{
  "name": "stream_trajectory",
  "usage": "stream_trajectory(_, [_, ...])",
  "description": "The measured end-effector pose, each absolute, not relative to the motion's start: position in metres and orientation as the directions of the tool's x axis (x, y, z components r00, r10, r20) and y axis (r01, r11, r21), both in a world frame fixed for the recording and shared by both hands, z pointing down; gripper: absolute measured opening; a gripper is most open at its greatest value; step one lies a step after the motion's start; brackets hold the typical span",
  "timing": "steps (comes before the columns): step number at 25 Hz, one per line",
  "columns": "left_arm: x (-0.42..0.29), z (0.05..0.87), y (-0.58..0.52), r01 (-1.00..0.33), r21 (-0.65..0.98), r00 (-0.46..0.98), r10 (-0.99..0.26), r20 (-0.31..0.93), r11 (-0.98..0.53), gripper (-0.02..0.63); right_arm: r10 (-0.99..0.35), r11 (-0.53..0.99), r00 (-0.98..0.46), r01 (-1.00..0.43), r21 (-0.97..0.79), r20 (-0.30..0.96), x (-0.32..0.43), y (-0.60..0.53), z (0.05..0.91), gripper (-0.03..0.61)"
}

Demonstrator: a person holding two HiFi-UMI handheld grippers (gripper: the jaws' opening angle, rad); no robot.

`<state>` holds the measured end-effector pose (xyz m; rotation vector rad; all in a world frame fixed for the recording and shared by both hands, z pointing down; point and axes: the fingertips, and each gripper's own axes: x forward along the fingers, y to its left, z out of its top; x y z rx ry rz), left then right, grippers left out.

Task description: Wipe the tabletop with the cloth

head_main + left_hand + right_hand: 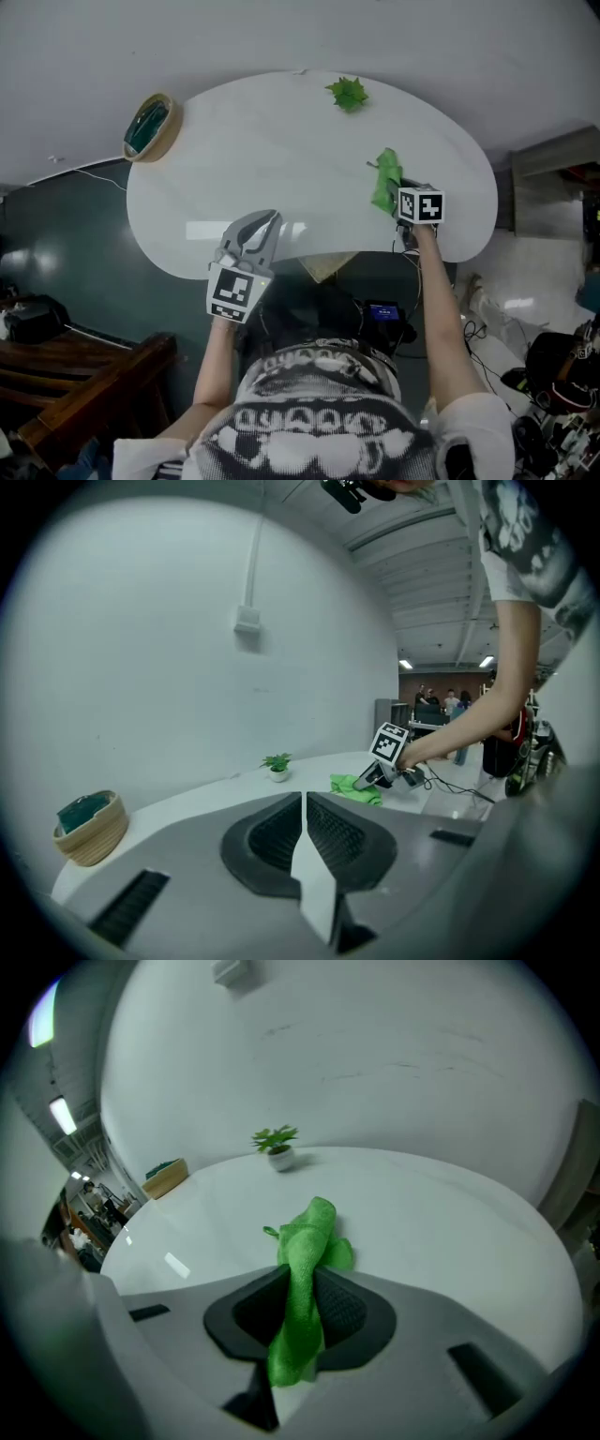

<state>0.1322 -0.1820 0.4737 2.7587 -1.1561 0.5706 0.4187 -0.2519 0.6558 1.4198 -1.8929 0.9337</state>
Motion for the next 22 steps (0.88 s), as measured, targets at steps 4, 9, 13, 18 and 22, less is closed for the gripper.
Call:
stream_trajectory(4, [0.179,0.479,-0.178,-0.688,-0.057,0.653,-0.651,0.387,-0.724,0.014,-0.559,0.097,-0.159,-0.987,-0.127,0.814,0.520,-0.234,0.656,0.074])
stream_trajectory(9, [0.223,0.479,-0.169,-0.661,-0.062,0.672,-0.626,0.395,-0.748,0.014,-0.551,-0.026,-0.038,-0.998,-0.062,0.834,0.627,-0.200,0.655,0.074])
stream_trajectory(13, [0.241,0.478,-0.164,-0.657,-0.067,0.671,-0.623,0.402,-0.751,0.014,-0.528,-0.096,0.032,-0.995,-0.023,0.849,0.689,-0.174,0.657,0.074])
stream_trajectory(18, [0.239,0.482,-0.157,-0.676,-0.079,0.646,-0.641,0.415,-0.733,0.014,-0.529,-0.153,0.064,-0.988,-0.021,0.846,0.721,-0.160,0.661,0.074])
stream_trajectory(22, [0.229,0.484,-0.148,-0.681,-0.077,0.639,-0.643,0.423,-0.728,0.014,-0.547,-0.160,0.070,-0.987,-0.022,0.834,0.711,-0.161,0.657,0.074])
